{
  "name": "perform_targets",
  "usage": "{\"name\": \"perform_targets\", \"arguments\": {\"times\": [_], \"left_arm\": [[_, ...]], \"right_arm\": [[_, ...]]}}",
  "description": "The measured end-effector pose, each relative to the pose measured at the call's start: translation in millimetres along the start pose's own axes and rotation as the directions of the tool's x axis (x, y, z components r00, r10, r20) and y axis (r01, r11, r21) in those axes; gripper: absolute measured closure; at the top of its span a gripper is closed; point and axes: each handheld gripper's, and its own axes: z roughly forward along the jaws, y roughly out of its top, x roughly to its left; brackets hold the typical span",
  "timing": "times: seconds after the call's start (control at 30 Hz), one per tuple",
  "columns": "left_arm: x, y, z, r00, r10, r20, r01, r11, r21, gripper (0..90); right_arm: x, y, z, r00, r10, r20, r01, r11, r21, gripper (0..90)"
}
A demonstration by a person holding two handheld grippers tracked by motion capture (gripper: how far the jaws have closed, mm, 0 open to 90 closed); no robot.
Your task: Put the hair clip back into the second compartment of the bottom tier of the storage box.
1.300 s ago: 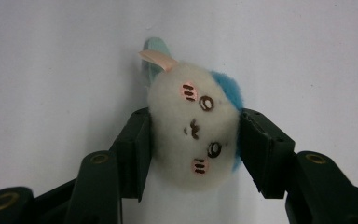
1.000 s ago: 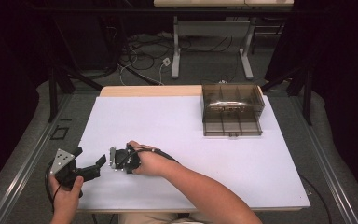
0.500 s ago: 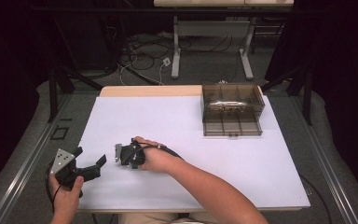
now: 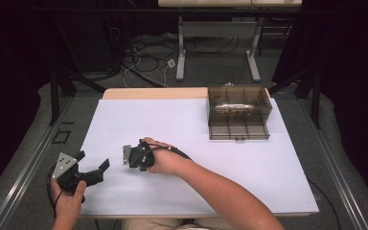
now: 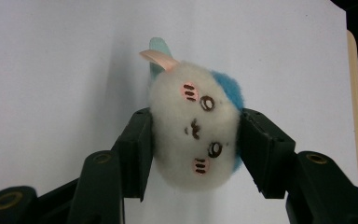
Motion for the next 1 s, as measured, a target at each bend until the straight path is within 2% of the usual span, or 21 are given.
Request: {"name": "perform_targets", "arguments": {"times": [0.07,0.17,0.6,0.63,0.8,1.0], "left_arm": [[0.2,0.0,-0.1,1.0,0.001,-0.001,-0.001,1.0,0.0,0.5],[0.1,-0.1,-0.1,1.0,-0.005,0.003,0.005,1.0,0.004,0.5],[0.0,-0.4,0.2,1.0,-0.005,0.001,0.005,1.0,0.006,0.5],[0.0,-0.4,0.1,1.0,-0.005,0.001,0.005,1.0,0.006,0.5],[0.0,-0.7,0.3,1.0,-0.007,-0.002,0.007,0.9999,0.008,0.5],[-0.1,-0.7,0.5,1.0,-0.006,-0.004,0.006,0.9999,0.009,0.5]], "right_arm": [[0.5,-1.1,-2.7,1.0,0.005,-0.001,-0.005,1.0,-0.002,47.7],[0.2,-3.2,-8.3,0.9998,-0.018,0.004,0.018,1.0,0.004,47.6],[2.3,-13.8,-28.1,0.9984,-0.054,0.016,0.054,0.998,0.021,47.6],[2.1,-17.0,-31.5,0.9978,-0.064,0.019,0.064,0.998,0.022,47.6],[1.7,-26.0,-39.0,0.9978,-0.061,0.025,0.061,0.998,0.028,47.5],[-2.6,-45.0,-49.7,0.9977,-0.056,0.037,0.054,0.998,0.043,47.5]]}}
